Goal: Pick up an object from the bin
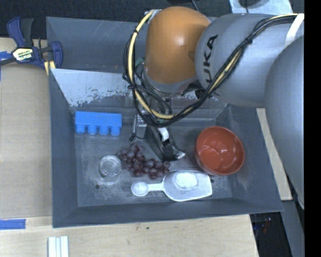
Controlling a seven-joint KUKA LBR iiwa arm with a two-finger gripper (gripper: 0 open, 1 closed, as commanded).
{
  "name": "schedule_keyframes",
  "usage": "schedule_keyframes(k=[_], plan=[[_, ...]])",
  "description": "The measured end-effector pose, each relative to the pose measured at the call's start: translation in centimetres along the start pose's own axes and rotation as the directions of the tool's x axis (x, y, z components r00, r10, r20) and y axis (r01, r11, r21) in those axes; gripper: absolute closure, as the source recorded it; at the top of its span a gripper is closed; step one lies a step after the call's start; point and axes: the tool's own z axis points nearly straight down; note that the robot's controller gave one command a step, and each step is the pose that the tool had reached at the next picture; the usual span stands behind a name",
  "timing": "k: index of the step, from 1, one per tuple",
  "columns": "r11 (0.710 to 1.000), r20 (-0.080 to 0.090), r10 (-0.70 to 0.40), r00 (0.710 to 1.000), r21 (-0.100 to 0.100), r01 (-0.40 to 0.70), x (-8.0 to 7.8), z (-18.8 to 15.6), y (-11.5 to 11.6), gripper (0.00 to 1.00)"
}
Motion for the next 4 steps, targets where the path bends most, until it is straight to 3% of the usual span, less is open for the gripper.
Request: schedule_keyframes(k=[1, 2, 3, 4], plan=[[1.0, 0.0, 0.0, 1.0, 0.0, 0.0, 0.0, 0.0, 0.0, 0.0], [0.982, 0.0, 0.19, 0.982, 0.0, -0.19, 0.8, 5.9, -1.9, 0.0], [1.0, 0.005, 0.025, 1.0, -0.001, -0.025, 1.5, 4.3, -0.2, 0.0], [1.0, 0.009, -0.009, 1.0, -0.002, 0.009, 0.9, 11.7, -3.8, 1.0]])
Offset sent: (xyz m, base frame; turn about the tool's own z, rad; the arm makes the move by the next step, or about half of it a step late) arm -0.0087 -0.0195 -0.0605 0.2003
